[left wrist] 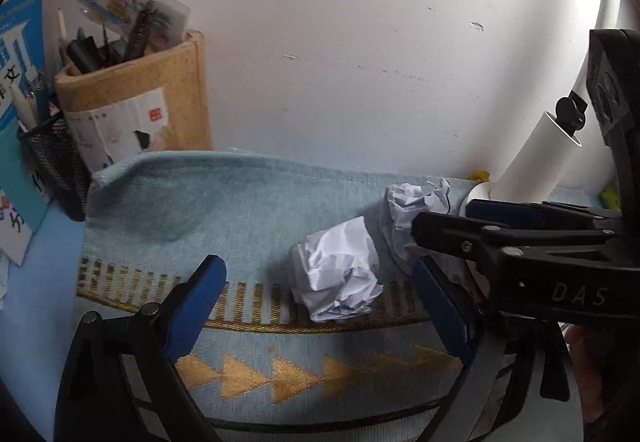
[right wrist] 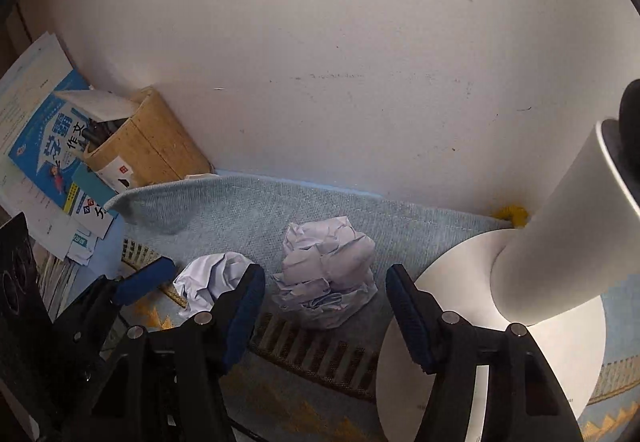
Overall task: Organize objects
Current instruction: 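Grasp a paper ball with the right tool while the left tool grasps the other, then carry both paper balls to the glass bowl and open both tools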
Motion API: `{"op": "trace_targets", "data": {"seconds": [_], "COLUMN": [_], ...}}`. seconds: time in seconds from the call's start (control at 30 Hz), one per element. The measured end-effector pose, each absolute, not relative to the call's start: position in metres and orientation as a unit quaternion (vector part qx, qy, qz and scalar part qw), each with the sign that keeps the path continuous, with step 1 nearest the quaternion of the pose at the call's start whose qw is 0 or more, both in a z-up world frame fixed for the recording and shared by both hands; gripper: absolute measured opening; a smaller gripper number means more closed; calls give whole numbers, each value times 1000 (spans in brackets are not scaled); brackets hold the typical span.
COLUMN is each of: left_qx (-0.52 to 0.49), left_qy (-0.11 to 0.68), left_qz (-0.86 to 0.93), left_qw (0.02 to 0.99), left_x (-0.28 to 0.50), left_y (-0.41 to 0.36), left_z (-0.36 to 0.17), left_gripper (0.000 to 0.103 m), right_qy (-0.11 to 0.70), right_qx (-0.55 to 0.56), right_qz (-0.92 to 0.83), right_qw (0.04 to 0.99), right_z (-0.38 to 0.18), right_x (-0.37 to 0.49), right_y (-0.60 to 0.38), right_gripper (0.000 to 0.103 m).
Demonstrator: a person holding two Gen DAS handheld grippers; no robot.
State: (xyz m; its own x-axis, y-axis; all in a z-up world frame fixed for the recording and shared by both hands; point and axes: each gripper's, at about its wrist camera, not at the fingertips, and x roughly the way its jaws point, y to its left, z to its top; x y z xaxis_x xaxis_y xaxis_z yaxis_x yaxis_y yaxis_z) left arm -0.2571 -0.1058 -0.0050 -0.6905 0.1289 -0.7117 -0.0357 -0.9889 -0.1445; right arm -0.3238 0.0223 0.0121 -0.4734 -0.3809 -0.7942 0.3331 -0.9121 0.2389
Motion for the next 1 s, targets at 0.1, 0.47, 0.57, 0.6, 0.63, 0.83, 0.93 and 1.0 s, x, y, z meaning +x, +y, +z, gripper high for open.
{"op": "trace_targets", "data": {"seconds": [0.1,0.47,0.57,0.6,0.63,0.83,0.93,1.0], "left_qx": [-394,-418,-404,-394,-385,-365,-379,-381], "left_qy": [-59,-80,-87,-88,-87,-58,-53,-57], "left_qz": [917,903,908,913,917,928,923,922], "left_qw": [30,64,62,63,65,42,44,48], "left_x": [-260,-266,-260,-257,-253,-233,-212,-191], "left_y": [-105,-104,-107,-107,-107,-94,-84,-76], "left_z": [-8,-19,-16,-14,-11,-4,0,8], "left_gripper": [84,38,37,37,37,37,37,37], "right_qy": [-34,2,-13,-16,-14,7,18,24], "right_qx": [478,429,407,397,387,367,368,364], "right_qz": [-851,-878,-886,-890,-894,-902,-901,-903], "right_qw": [217,211,220,223,226,226,229,228], "right_z": [3,7,12,16,20,40,49,59], "right_x": [-328,-320,-312,-307,-303,-266,-229,-200], "right_y": [19,13,19,21,23,20,27,36], "right_gripper": [58,47,47,47,47,47,47,47]}}
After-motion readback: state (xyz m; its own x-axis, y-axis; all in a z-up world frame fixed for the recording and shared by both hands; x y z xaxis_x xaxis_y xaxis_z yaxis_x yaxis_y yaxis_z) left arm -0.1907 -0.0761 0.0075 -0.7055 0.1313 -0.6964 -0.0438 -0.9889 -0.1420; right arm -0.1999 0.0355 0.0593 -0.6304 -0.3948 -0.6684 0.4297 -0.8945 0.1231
